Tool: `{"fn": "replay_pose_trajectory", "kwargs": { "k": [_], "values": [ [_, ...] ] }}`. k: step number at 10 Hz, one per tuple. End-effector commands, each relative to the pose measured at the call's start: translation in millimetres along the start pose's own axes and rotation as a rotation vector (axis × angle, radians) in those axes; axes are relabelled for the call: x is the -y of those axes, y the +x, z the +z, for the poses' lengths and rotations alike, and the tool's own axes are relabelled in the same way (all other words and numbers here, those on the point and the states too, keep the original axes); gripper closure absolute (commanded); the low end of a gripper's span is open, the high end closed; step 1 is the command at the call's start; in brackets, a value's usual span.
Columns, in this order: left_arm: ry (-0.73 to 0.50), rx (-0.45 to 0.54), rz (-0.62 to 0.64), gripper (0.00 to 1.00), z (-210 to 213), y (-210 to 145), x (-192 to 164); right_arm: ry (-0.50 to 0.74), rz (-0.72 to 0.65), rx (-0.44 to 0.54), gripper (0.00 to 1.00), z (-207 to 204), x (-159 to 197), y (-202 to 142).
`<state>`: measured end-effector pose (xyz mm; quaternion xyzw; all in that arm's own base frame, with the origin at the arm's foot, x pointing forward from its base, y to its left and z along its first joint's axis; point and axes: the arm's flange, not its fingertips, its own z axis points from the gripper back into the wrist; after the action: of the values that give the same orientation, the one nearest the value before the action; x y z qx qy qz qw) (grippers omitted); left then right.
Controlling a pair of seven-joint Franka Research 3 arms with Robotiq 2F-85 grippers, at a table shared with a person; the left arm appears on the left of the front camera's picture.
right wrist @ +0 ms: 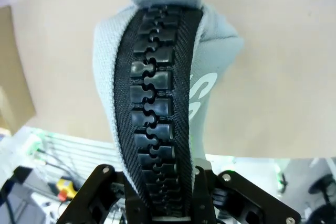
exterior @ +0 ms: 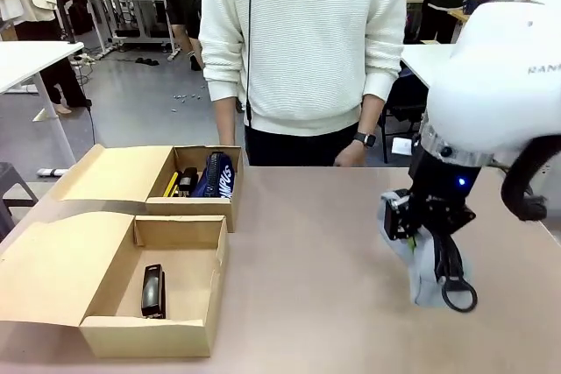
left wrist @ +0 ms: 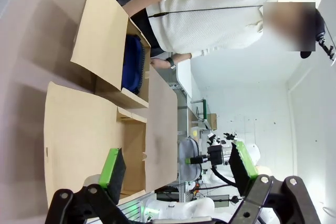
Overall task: Place items inside the box.
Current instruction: Pick up a Pencil pouch or Stapler and place it inside the Mailer Box closest to the robot.
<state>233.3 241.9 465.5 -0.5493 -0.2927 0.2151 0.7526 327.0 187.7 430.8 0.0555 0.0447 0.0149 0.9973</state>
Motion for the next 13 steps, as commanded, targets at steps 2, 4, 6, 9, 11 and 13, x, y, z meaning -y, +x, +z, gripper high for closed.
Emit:
{"fn": "replay_pose_trajectory", "kwargs": {
  "k": [2, 4, 6, 9, 11, 13],
  "values": [
    [-0.026, 0.009, -0.013, 0.0, -0.7, 0.1, 0.2, 0.009, 0.0, 0.013, 1.0, 5.6, 0.2, 10.4],
    [-0.026, 0.009, -0.013, 0.0, -0.7, 0.1, 0.2, 0.225, 0.048, -0.029, 0.93, -7.7, 3.3, 14.4],
    [-0.026, 0.009, -0.013, 0.0, -0.7, 0.1, 0.2, 0.109, -0.046, 0.047, 0.93, -3.4, -91.5, -10.3],
    [-0.026, 0.009, -0.013, 0.0, -0.7, 0.1, 0.2, 0.133, -0.171, 0.045, 0.93, -17.2, -170.1, -33.3],
    [-0.026, 0.009, -0.013, 0.0, -0.7, 0.1, 0.2, 0.167, -0.214, 0.04, 0.93, -14.4, -158.8, -33.1],
    [-0.026, 0.009, -0.013, 0.0, -0.7, 0.1, 0.2, 0.296, -0.266, 0.074, 0.93, 13.7, -106.7, -50.8]
  ]
}}
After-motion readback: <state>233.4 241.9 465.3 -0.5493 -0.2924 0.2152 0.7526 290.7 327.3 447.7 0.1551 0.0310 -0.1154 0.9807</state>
